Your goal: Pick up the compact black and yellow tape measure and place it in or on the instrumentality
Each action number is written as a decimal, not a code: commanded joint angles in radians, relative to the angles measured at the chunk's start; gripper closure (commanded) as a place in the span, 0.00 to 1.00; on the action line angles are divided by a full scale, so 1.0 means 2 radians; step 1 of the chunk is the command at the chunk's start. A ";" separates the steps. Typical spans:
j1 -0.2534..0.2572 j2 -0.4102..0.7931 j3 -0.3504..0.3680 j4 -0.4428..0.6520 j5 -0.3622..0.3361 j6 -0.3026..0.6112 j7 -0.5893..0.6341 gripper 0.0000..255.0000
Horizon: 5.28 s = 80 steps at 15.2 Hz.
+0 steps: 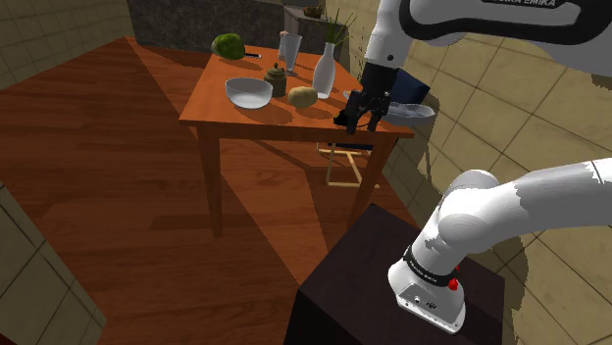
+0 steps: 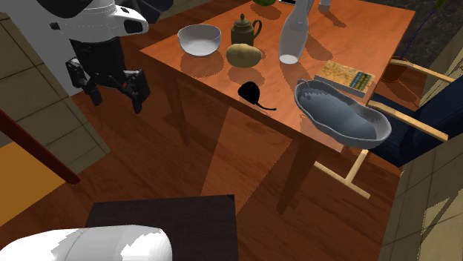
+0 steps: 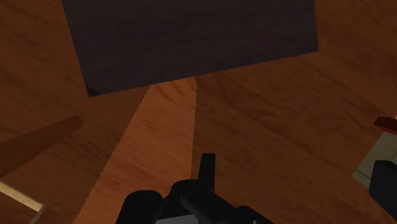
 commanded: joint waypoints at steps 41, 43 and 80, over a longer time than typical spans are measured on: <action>0.112 0.477 -0.475 0.222 0.202 0.228 -0.860 0.00; 0.112 0.477 -0.475 0.222 0.202 0.228 -0.860 0.00; 0.128 0.419 -0.487 0.318 0.128 0.119 -0.783 1.00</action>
